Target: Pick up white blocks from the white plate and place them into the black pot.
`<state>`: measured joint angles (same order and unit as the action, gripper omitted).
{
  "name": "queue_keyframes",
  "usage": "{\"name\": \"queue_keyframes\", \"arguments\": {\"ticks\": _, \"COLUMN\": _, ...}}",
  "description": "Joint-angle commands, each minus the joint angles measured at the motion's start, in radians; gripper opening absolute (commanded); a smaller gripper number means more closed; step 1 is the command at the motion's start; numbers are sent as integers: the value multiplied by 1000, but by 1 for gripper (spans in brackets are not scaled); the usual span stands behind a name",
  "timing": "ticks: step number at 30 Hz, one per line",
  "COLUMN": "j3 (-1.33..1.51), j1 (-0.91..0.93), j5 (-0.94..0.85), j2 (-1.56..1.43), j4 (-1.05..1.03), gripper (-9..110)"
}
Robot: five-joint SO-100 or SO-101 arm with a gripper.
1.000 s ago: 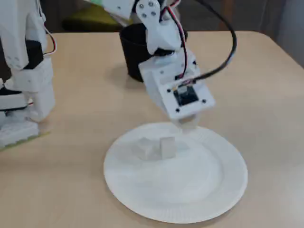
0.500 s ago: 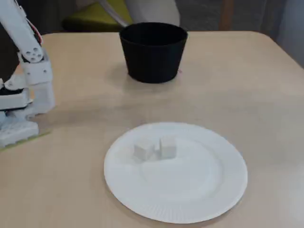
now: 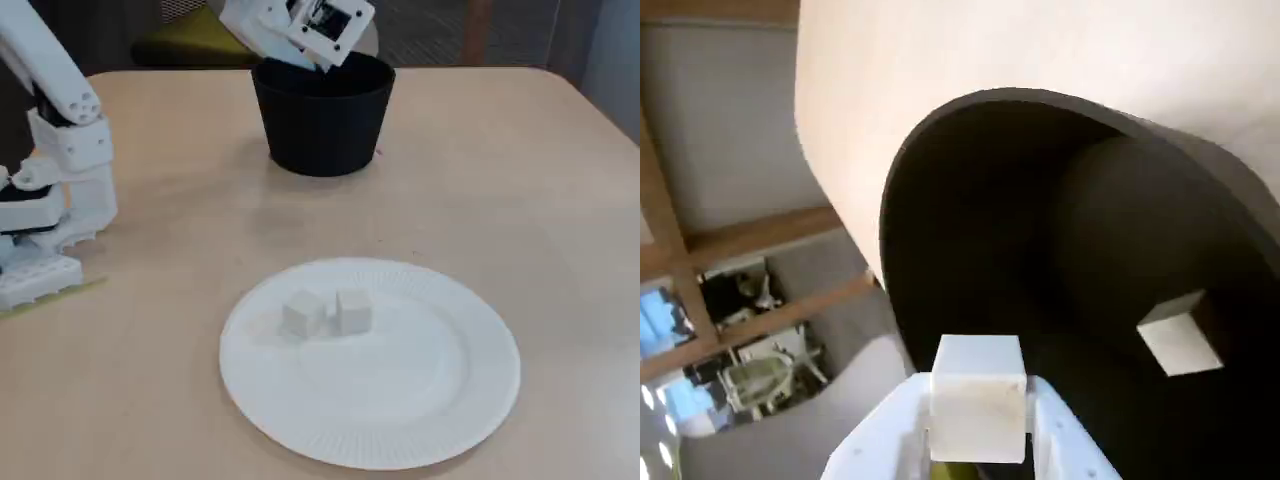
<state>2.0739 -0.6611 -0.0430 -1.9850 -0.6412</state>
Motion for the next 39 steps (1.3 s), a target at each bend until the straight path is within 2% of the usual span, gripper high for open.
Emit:
{"name": "queue_keyframes", "arguments": {"ticks": 1, "j3": -8, "j1": 11, "j5": 6, "j2": -34, "j4": 6, "gripper": -2}}
{"name": "queue_keyframes", "arguments": {"ticks": 2, "j3": -8, "j1": 12, "j5": 8, "j2": -34, "j4": 12, "gripper": -1}}
{"name": "queue_keyframes", "arguments": {"ticks": 5, "j3": -9, "j1": 15, "j5": -26, "j2": -32, "j4": 15, "gripper": 32}}
{"name": "queue_keyframes", "arguments": {"ticks": 7, "j3": -12, "j1": 26, "j5": -26, "j2": -32, "j4": 15, "gripper": 37}}
{"name": "queue_keyframes", "arguments": {"ticks": 9, "j3": -20, "j1": 43, "j5": -26, "j2": -32, "j4": 17, "gripper": 34}}
{"name": "queue_keyframes", "arguments": {"ticks": 10, "j3": -23, "j1": 55, "j5": -23, "j2": -35, "j4": 18, "gripper": 28}}
{"name": "queue_keyframes", "arguments": {"ticks": 12, "j3": -38, "j1": 94, "j5": -21, "j2": -44, "j4": 15, "gripper": 4}}
{"name": "queue_keyframes", "arguments": {"ticks": 13, "j3": -54, "j1": 123, "j5": -23, "j2": -49, "j4": 2, "gripper": -2}}
{"name": "queue_keyframes", "arguments": {"ticks": 17, "j3": -172, "j1": 333, "j5": -14, "j2": -69, "j4": -169, "gripper": -2}}
{"name": "queue_keyframes", "arguments": {"ticks": 23, "j3": -275, "j1": 693, "j5": 109, "j2": -52, "j4": -416, "gripper": -2}}
{"name": "queue_keyframes", "arguments": {"ticks": 26, "j3": -281, "j1": 808, "j5": 34, "j2": -8, "j4": -472, "gripper": -2}}
{"name": "queue_keyframes", "arguments": {"ticks": 34, "j3": -334, "j1": 996, "j5": -341, "j2": 210, "j4": -499, "gripper": -2}}
{"name": "queue_keyframes", "arguments": {"ticks": 39, "j3": -416, "j1": 1037, "j5": -396, "j2": 333, "j4": -531, "gripper": -2}}
